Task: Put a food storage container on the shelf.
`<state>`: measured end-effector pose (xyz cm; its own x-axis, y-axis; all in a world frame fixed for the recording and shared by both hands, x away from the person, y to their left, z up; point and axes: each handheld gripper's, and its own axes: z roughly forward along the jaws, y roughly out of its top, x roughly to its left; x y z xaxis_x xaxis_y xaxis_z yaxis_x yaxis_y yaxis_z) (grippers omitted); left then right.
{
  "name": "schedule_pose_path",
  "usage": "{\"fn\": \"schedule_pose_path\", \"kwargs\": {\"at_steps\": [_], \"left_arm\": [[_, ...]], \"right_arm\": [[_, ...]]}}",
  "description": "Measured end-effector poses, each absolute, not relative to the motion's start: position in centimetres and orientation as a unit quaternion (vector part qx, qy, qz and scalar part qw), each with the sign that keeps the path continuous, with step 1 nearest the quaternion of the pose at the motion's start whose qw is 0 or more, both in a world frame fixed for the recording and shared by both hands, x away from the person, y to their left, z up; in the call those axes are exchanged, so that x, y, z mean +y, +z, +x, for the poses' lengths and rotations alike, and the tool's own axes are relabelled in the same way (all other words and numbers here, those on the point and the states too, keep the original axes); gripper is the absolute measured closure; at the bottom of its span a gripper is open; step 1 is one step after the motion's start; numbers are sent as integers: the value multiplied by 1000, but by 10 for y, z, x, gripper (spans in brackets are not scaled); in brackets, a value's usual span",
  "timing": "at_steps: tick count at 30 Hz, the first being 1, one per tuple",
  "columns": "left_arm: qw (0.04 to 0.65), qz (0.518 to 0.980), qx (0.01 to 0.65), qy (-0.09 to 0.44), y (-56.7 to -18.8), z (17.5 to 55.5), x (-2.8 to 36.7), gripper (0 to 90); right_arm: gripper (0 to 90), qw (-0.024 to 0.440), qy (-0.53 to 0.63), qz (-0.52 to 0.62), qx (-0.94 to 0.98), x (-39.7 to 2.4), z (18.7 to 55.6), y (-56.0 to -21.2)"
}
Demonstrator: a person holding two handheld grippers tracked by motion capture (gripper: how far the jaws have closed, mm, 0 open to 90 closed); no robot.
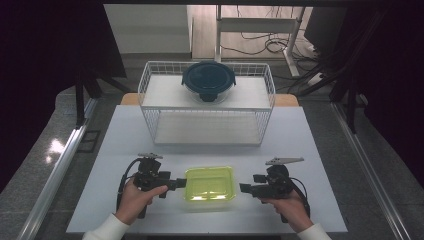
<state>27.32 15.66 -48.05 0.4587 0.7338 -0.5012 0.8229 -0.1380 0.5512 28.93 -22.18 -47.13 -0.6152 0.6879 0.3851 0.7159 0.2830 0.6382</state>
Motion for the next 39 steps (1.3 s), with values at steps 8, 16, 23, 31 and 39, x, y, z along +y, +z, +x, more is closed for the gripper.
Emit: {"fn": "schedule_pose_path", "kwargs": {"at_steps": [8, 16, 23, 31, 39], "left_arm": [[407, 739, 529, -93, -492, 277, 156, 212], [423, 716, 542, -116, -501, 282, 155, 279], [424, 707, 550, -131, -509, 286, 155, 332], [418, 711, 544, -155, -514, 286, 151, 497], [430, 691, 549, -192, -519, 287, 152, 641]], "right_arm": [[315, 46, -411, -451, -790, -212, 295, -485], [386, 82, -417, -479, -768, -205, 309, -497], [433, 112, -423, -486, -757, -200, 316, -503], [539, 136, -420, -492, -750, -199, 318, -508], [687, 185, -421, -496, -737, -198, 318, -512]]}}
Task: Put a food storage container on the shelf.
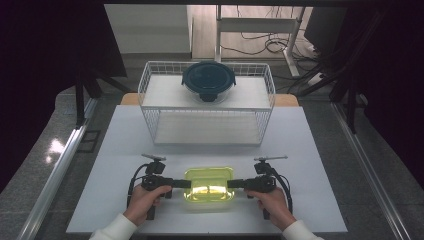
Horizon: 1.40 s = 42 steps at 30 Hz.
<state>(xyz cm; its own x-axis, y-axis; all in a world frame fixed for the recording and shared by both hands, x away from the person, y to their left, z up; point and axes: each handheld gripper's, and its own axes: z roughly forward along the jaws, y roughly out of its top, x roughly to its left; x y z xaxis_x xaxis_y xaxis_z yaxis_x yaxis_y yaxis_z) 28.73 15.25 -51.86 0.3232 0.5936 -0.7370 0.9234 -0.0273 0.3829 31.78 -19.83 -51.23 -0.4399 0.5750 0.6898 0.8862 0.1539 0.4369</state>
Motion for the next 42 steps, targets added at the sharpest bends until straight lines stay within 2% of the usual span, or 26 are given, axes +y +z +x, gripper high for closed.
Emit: {"fn": "schedule_pose_path", "kwargs": {"at_steps": [5, 12, 42], "left_arm": [[439, 680, 553, -195, -517, 285, 155, 749], [446, 683, 549, -184, -510, 281, 156, 800], [479, 704, 508, -131, -469, 275, 151, 806]], "right_arm": [[757, 188, -426, -503, -728, -202, 317, -510], [783, 181, -435, -498, -728, -204, 314, -504], [787, 113, -470, -452, -750, -208, 305, -462]]}}
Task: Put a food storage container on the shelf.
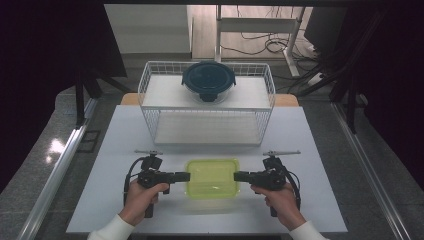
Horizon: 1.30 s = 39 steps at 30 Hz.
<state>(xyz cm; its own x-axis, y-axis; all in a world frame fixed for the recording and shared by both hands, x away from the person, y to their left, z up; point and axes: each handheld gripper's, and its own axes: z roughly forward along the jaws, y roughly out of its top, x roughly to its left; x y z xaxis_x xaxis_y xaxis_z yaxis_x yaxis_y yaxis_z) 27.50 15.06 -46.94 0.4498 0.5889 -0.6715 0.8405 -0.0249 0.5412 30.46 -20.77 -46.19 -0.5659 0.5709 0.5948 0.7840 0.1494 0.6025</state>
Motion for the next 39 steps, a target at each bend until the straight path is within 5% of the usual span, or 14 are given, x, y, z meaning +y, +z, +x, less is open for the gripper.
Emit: {"fn": "schedule_pose_path", "kwargs": {"at_steps": [39], "left_arm": [[530, 709, 460, -62, -365, 290, 159, 807]], "right_arm": [[785, 42, -526, -390, -754, -202, 318, -359]]}}
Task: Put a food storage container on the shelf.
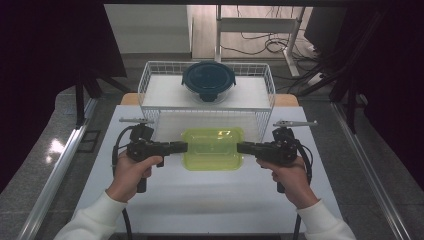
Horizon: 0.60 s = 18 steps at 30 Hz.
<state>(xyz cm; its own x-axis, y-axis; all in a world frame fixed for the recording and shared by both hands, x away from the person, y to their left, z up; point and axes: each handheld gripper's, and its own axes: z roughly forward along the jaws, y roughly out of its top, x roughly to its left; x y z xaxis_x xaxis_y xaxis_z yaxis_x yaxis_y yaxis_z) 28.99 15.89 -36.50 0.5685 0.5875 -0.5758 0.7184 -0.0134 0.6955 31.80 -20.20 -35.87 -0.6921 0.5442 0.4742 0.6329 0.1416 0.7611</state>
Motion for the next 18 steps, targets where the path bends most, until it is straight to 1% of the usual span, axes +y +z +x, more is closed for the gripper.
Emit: {"fn": "schedule_pose_path", "kwargs": {"at_steps": [6, 18], "left_arm": [[537, 708, 455, -53, -351, 293, 160, 807], [540, 712, 448, -36, -328, 302, 162, 807]], "right_arm": [[785, 32, -531, -383, -755, -201, 321, -342], [786, 18, -538, -376, -754, -198, 329, -321]]}}
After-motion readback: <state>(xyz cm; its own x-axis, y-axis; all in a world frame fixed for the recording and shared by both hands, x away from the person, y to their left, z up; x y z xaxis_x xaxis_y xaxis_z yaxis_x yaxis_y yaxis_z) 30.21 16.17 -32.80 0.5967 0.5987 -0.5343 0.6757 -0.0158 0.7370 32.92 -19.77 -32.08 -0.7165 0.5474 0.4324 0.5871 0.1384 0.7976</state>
